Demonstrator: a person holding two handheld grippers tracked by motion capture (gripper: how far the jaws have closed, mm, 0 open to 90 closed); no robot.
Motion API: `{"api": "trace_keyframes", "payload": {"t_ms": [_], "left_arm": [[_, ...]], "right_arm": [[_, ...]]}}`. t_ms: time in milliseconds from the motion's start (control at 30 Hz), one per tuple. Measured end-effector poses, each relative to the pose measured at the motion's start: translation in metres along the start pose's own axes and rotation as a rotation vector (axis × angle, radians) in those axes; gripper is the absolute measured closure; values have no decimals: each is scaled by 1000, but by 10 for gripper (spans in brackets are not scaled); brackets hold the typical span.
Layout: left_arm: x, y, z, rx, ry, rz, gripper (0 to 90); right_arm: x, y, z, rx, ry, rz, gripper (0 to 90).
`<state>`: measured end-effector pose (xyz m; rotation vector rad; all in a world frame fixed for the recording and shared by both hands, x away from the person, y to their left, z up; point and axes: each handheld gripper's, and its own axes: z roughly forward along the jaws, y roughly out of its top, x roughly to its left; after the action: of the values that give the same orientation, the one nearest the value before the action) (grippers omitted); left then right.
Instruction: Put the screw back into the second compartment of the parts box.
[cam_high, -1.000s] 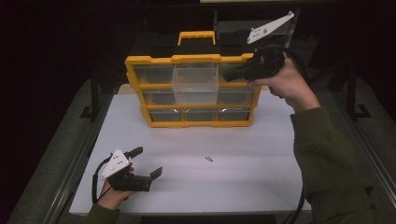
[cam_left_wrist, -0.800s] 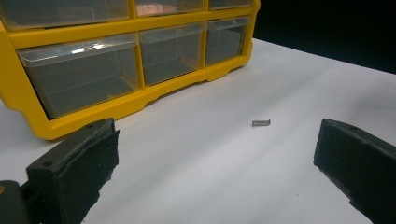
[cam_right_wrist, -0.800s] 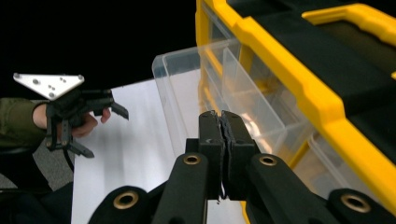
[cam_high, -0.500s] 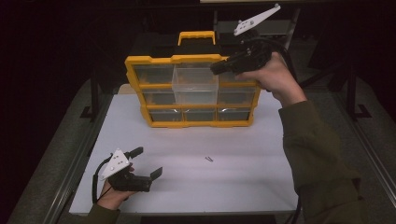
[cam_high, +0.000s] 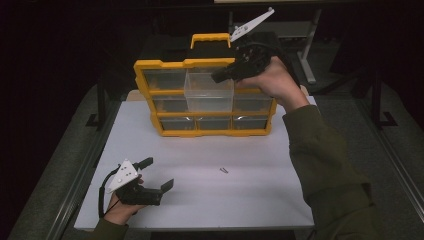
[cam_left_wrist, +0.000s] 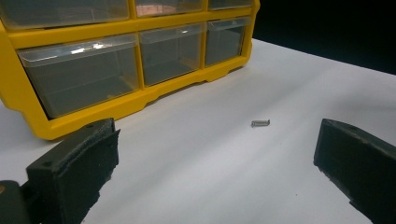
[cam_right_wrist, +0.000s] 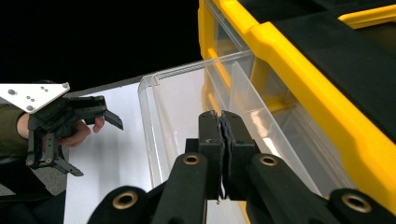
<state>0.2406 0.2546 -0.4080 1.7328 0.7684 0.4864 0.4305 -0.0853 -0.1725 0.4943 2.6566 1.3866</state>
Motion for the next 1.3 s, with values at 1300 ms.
{"api": "trace_keyframes", "payload": {"t_ms": [1300], "left_arm": [[-1, 1, 0, -1, -2, 5, 0]], "right_arm": [[-1, -12, -31, -20, -41, 36, 889]]}}
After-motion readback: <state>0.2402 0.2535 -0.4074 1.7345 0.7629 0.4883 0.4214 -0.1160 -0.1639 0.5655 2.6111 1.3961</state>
